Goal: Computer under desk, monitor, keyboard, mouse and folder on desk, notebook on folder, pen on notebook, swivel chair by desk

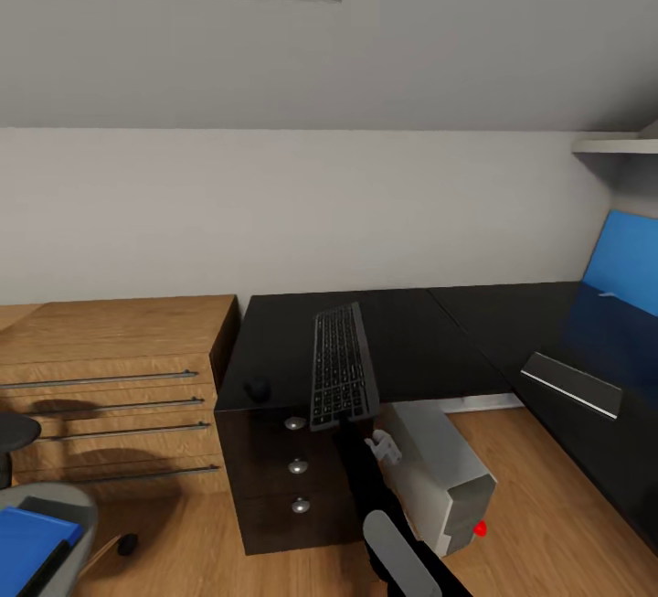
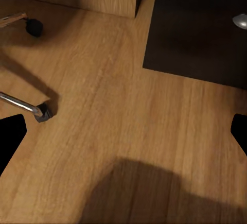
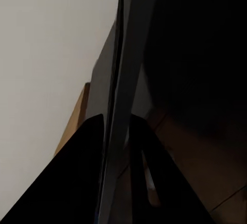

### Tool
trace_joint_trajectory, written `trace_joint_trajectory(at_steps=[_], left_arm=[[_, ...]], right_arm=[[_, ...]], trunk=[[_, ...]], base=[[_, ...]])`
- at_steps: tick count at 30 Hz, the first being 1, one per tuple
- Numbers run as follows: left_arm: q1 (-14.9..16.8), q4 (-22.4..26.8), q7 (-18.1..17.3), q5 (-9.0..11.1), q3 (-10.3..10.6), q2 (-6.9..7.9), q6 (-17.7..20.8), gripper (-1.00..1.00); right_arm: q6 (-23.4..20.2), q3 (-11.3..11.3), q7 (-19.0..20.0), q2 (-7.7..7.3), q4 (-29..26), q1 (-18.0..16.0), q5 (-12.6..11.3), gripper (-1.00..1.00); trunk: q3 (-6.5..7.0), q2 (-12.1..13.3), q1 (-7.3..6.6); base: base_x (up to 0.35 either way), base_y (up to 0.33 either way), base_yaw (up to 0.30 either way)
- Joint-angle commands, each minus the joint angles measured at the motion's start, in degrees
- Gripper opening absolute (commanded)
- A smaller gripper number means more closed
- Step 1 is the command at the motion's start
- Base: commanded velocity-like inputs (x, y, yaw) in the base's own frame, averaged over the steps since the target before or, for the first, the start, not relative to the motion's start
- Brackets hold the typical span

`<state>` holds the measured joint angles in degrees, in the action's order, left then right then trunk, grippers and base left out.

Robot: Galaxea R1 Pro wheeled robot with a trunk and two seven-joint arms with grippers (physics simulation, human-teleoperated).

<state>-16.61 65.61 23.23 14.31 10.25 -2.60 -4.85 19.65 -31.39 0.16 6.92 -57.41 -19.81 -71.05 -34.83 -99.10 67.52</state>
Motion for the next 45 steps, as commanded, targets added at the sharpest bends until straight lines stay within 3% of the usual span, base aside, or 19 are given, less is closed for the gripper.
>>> trace_joint_trajectory(at_steps=[1, 6, 31, 35, 41, 45], left_arm=[[0.0, 0.0, 0.2, 0.6, 0.1, 0.07, -0.3, 1.00], [0.0, 0.0, 0.2, 0.6, 0.1, 0.13, -0.3, 1.00], [0.0, 0.0, -0.1, 0.6, 0.1, 0.23, -0.3, 1.00], [0.0, 0.0, -0.1, 0.6, 0.1, 0.21, -0.3, 1.00], [0.0, 0.0, 0.0, 0.6, 0.1, 0.22, -0.3, 1.00], [0.0, 0.0, 0.0, 0.6, 0.1, 0.20, -0.3, 1.00]], right_arm=[[0.6, -0.2, 0.1, -0.17, 0.0, -0.1, -0.2, -1.00], [0.8, -0.3, 0.1, -0.40, -0.1, -0.1, 1.0, -1.00], [0.3, -0.3, -0.1, -0.40, 0.1, -0.1, 0.5, -1.00], [0.2, -0.4, -0.1, -0.41, 0.0, -0.1, 0.3, -1.00], [0.0, -0.5, -0.1, -0.41, 0.0, -0.1, -4.7, -1.00], [-0.8, -0.6, -0.1, -0.40, -0.1, -0.1, -7.3, -1.00]], trunk=[[-0.05, 0.0, 0.00], [-0.05, 0.0, 0.00], [-0.05, 0.0, 0.00], [0.67, 1.6, -0.88], [1.75, 4.0, -2.20], [1.75, 4.0, -2.20]], base=[[0.000, 0.000, 0.000], [0.000, 0.000, 0.000], [0.071, 0.023, 0.000], [0.000, 0.000, 0.000], [0.000, 0.000, 0.000], [0.000, 0.000, 0.000]])
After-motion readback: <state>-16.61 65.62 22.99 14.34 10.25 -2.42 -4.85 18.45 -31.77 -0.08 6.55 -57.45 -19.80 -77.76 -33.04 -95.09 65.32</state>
